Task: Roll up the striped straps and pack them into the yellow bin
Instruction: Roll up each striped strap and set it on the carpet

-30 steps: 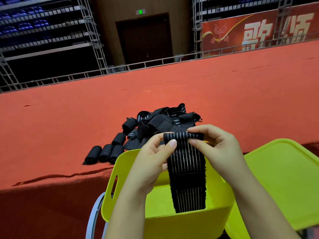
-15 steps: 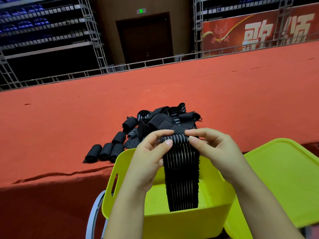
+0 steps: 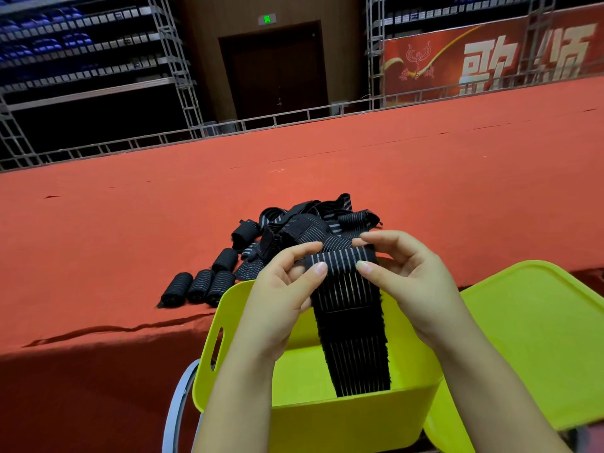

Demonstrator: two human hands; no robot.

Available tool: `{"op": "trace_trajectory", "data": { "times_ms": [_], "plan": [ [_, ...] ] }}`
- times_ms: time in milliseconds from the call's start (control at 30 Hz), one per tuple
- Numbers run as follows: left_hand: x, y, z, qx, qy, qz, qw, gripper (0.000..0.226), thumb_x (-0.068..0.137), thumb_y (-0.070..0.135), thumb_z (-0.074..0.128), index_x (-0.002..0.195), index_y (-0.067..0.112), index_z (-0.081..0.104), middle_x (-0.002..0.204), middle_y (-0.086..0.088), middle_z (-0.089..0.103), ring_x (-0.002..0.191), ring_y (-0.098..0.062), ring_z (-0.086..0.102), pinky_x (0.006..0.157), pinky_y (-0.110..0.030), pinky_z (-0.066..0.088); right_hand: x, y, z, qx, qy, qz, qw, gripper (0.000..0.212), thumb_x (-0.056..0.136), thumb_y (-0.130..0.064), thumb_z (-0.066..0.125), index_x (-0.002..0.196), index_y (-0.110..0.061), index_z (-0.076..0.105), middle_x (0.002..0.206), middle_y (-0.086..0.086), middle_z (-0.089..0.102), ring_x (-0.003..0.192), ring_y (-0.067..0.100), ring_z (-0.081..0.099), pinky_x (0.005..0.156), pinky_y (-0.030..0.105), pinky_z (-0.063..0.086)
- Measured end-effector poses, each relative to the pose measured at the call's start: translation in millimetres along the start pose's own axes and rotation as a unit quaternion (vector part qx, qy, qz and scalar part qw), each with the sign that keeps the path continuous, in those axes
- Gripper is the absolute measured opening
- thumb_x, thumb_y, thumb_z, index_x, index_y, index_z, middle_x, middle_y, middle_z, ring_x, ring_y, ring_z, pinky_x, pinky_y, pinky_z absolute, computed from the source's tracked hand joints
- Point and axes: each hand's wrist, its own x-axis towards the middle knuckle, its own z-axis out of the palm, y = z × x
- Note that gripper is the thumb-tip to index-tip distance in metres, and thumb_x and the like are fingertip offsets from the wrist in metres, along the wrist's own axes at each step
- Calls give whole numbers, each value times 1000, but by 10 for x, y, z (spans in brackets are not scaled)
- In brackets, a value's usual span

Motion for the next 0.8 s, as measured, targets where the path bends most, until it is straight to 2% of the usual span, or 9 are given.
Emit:
{"op": "trace_trajectory", "data": {
  "times_ms": [100, 200, 267, 367, 433, 533, 667, 800],
  "plan": [
    [7, -13, -6, 13, 6, 18, 1000, 29, 92, 1, 57, 114, 20, 63, 95, -3, 74, 94, -16, 69, 88, -39, 53, -4, -8, -4, 11, 2, 19, 1000, 36, 81, -2, 68, 111, -20, 62, 107, 4, 70, 95, 12, 68, 82, 21, 52],
    [7, -5, -19, 4, -4, 35, 999, 34, 89, -6, 56, 113, 17, 61, 91, -3, 75, 91, -14, 69, 77, -26, 55, -21, -38, -22, -25, -35, 41, 998, 34, 75, -21, 69, 108, -23, 66, 105, 5, 72, 93, 11, 68, 80, 23, 53],
    [5, -12, -26, 6, -10, 39, 999, 36, 87, -8, 57, 113, 17, 61, 88, -1, 74, 87, -13, 69, 73, -23, 54, -25, -45, -25, -45, -47, 37, 997, 24, 80, -14, 70, 102, -22, 68, 100, 4, 72, 90, 10, 68, 76, 21, 52],
    [2, -17, -24, -1, -11, 39, 999, 37, 84, -6, 63, 112, 18, 62, 88, -1, 74, 86, -13, 69, 72, -25, 55, -24, -38, -26, -45, -44, 25, 998, 23, 84, -2, 67, 97, -21, 69, 93, 1, 72, 84, 9, 67, 71, 20, 51],
    [6, -17, -29, -12, -12, 28, 999, 38, 79, 3, 72, 113, 18, 63, 93, -3, 74, 91, -15, 69, 80, -32, 57, -22, -30, -20, -36, -39, 20, 998, 24, 84, -1, 66, 96, -22, 69, 93, 0, 72, 85, 10, 67, 72, 23, 52],
    [10, -33, -40, -8, -18, -10, 1000, 41, 77, 16, 76, 116, 17, 62, 100, -2, 74, 98, -17, 69, 90, -44, 51, -20, -22, -11, -29, -28, 9, 999, 26, 83, -1, 66, 94, -24, 70, 93, -2, 72, 87, 11, 67, 75, 26, 53],
    [0, -83, -32, 9, -31, -40, 999, 39, 80, 30, 68, 116, 17, 61, 102, -1, 74, 100, -21, 69, 82, -39, 53, -14, -22, 0, -37, -6, -11, 999, 32, 82, 2, 68, 89, -29, 71, 90, -5, 72, 85, 8, 66, 76, 23, 52],
    [3, -65, -11, 10, -24, -36, 999, 44, 77, 40, 61, 113, 15, 63, 97, 0, 74, 88, -17, 69, 70, -31, 56, -6, -6, 5, -61, 2, -25, 998, 35, 79, 7, 69, 87, -27, 71, 89, -6, 72, 85, 6, 65, 77, 19, 50]
  ]
}}
